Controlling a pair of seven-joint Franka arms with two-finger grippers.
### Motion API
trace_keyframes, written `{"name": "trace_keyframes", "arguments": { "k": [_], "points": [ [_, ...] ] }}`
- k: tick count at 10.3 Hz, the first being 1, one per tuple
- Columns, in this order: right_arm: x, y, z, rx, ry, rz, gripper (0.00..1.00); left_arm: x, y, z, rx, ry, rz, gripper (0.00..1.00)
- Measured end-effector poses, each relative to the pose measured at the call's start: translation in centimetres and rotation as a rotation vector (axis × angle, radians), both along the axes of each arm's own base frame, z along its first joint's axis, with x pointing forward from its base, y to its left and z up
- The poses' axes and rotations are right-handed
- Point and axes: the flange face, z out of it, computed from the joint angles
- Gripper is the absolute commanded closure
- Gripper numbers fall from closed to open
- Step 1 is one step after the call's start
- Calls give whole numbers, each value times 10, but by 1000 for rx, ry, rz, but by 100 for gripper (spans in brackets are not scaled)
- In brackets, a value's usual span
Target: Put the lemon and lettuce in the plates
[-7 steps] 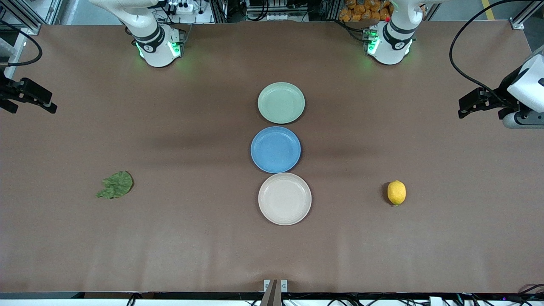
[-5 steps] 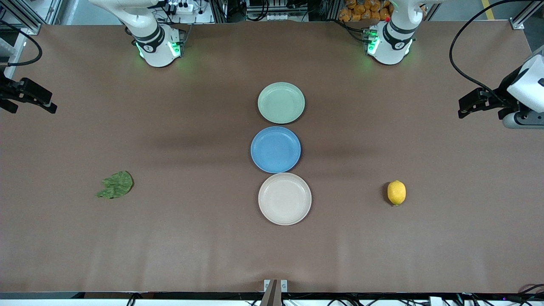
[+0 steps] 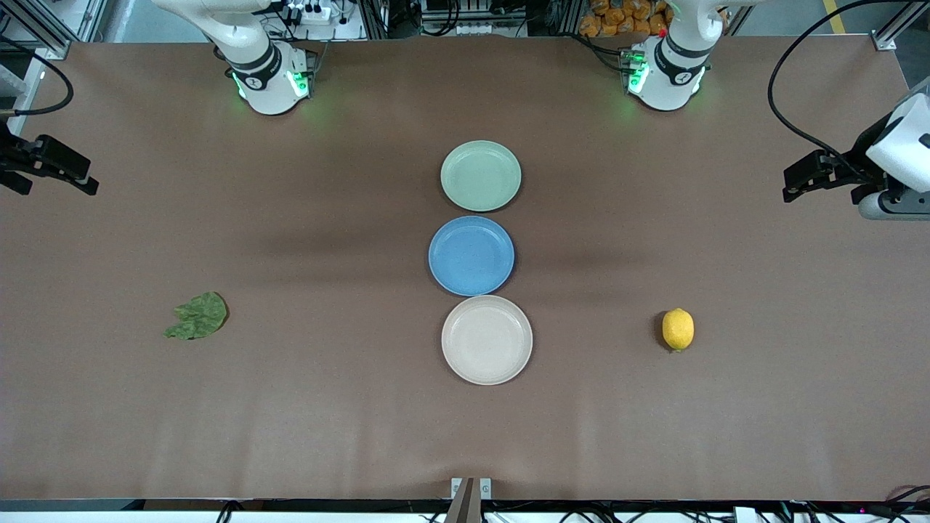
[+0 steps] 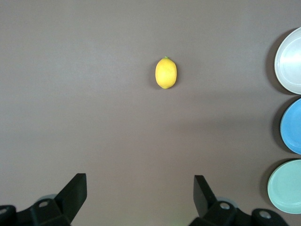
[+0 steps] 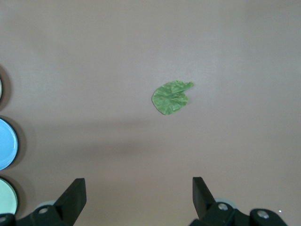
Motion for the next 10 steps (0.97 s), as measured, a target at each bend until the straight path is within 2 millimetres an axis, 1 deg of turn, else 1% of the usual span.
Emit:
{"name": "trace_keyframes", "arguments": {
  "k": [2, 4, 7, 8, 10],
  "points": [
    [8, -4, -16, 0, 27, -6, 0, 0, -1, 0, 0, 0, -2, 0],
    [20, -6, -41, -1, 42, -10, 0, 0, -2, 0, 0, 1, -4, 0],
    [37, -13, -92, -3, 65, -22, 0, 2, -4, -4, 0, 7, -7, 0],
    [44, -20, -108, -3, 77, -32, 0, 3, -5, -7, 0, 11, -9, 0],
    [59, -42, -147, -4, 94, -67, 0, 14, -7, -23, -3, 20, -12, 0]
  ]
}}
